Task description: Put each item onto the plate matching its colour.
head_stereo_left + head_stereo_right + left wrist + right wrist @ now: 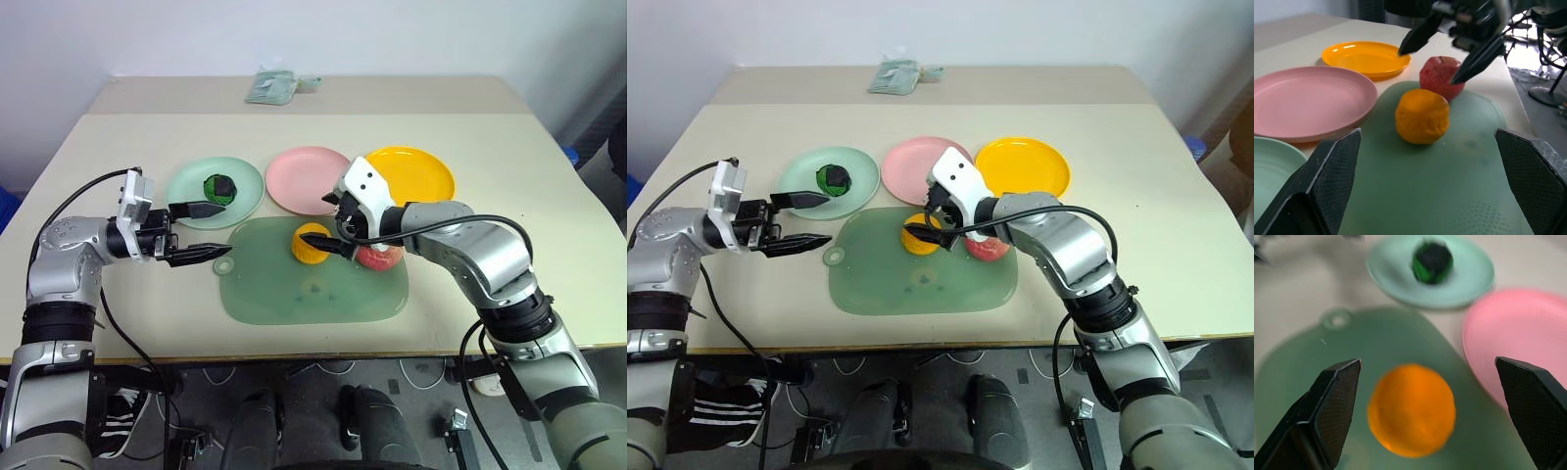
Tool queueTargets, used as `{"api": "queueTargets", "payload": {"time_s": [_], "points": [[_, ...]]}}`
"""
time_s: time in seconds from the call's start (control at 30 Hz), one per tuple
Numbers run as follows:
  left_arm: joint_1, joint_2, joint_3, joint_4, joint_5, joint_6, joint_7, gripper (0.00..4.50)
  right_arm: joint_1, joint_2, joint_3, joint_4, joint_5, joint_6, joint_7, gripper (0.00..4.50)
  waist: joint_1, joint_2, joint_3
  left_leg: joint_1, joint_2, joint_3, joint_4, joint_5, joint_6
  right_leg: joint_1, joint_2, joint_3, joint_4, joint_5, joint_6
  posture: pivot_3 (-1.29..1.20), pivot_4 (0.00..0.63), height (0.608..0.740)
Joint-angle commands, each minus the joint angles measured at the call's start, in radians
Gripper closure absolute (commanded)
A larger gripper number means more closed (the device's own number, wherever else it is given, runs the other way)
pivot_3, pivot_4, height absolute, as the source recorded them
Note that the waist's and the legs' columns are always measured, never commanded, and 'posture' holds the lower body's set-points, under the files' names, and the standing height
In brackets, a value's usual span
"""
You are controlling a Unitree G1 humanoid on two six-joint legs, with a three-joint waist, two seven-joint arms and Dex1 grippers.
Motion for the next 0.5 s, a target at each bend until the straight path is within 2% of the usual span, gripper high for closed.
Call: {"api": "queueTargets", "payload": {"time_s": [0.03, 0.47, 0.5], "points": [[0.006, 0.018, 0.033, -0.051, -0.026, 0.007, 0.01, 0.05, -0.028, 0.01, 0.031, 0.024, -0.044, -0.03, 0.026, 0.0, 0.0, 0.0, 0.0, 0.0, 0.0, 0.0, 0.0, 0.0, 0.0, 0.0, 0.0, 0.0, 0.0, 0.0, 0.0, 0.0, 0.15, 0.74], [0.041, 0.003, 0.039, -0.099, -0.039, 0.013, 0.041, 0.05, -0.033, 0.063, 0.076, 0.111, -0.118, -0.047, 0.086, 0.0, 0.001, 0.0, 0.0, 0.0, 0.0, 0.0, 0.0, 0.0, 0.0, 0.0, 0.0, 0.0, 0.0, 0.001, 0.002, 0.0, 0.15, 0.74], [0.04, 0.002, 0.038, -0.099, -0.038, 0.011, 0.043, 0.01, -0.031, 0.063, 0.082, 0.116, -0.124, -0.049, 0.093, 0.26, 0.0, 0.0, 0.0, 0.0, 0.0, 0.0, 0.0, 0.0, 0.0, 0.0, 0.0, 0.0, 0.0, 0.001, 0.002, 0.0, 0.15, 0.74]]}}
